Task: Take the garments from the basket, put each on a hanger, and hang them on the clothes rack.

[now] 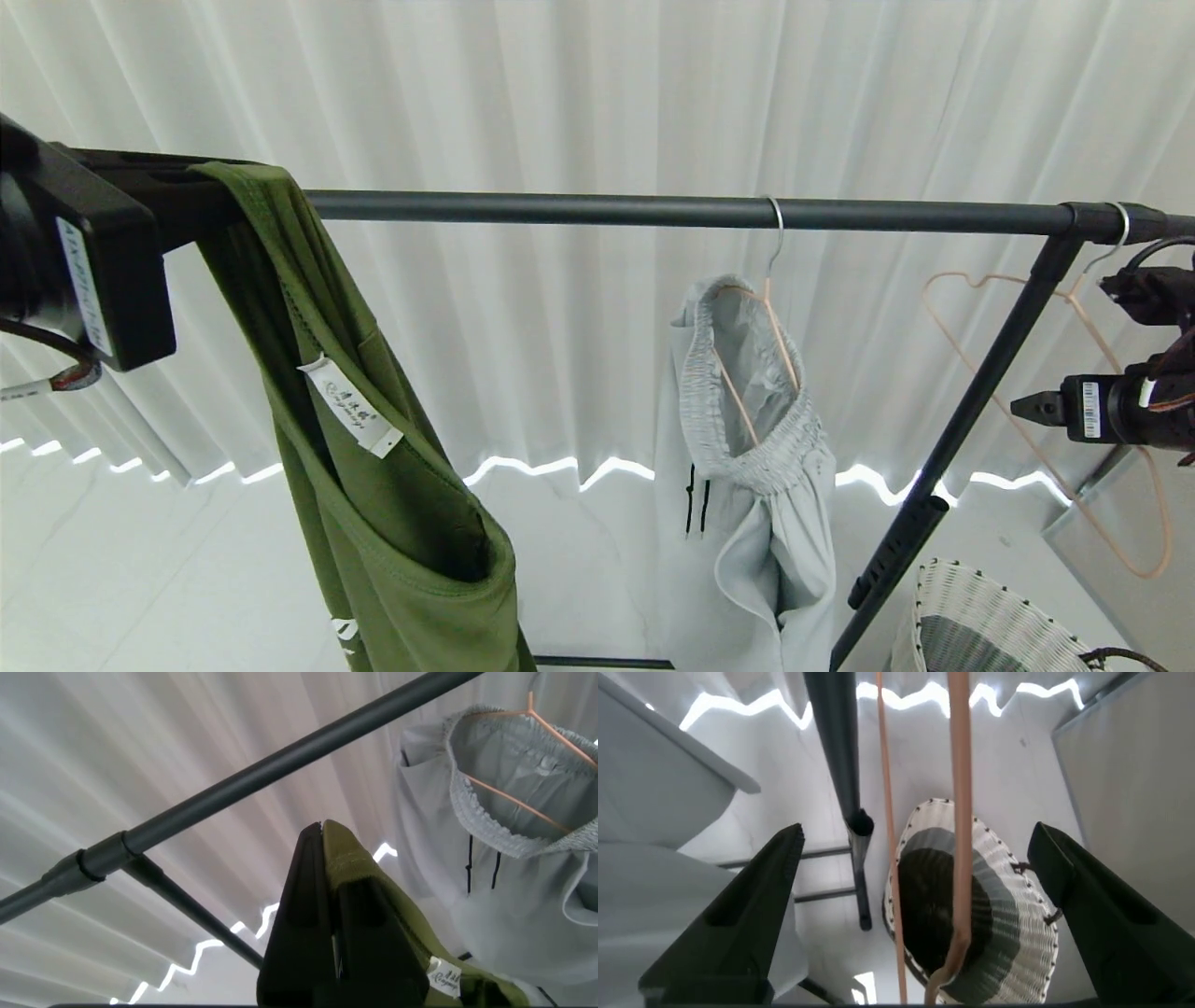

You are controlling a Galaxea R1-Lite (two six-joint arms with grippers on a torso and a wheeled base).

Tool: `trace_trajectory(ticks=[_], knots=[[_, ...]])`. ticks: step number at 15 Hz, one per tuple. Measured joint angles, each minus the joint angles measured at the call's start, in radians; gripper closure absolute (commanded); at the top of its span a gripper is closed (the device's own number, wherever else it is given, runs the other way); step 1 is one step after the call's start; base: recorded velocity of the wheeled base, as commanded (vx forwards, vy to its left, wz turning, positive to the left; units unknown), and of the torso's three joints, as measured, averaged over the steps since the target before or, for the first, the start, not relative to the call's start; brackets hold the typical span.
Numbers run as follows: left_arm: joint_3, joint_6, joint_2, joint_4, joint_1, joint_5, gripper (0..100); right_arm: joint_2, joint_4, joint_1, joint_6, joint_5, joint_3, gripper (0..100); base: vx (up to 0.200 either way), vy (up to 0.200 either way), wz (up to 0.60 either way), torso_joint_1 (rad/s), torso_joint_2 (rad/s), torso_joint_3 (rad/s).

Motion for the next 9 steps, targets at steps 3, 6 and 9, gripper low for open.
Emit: trace_trajectory(ticks=[3, 6, 9], knots=[[0.001, 0.000, -0.002, 0.000, 0.000, 0.000, 100, 0.002, -0.008, -0.001, 0.000, -0.001, 0.014, 100, 0.000, 0.000, 0.00, 0.000, 0.00, 0.000], [0.001, 0.000, -0.002, 0.000, 0.000, 0.000, 100, -0.004, -0.008, -0.003, -0.001, -0.001, 0.014, 100, 0.000, 0.000, 0.00, 0.000, 0.00, 0.000], [0.000, 0.000, -0.003, -0.001, 0.000, 0.000, 100, -0.022, -0.008, -0.003, -0.001, -0.001, 0.016, 100, 0.000, 0.000, 0.00, 0.000, 0.00, 0.000]])
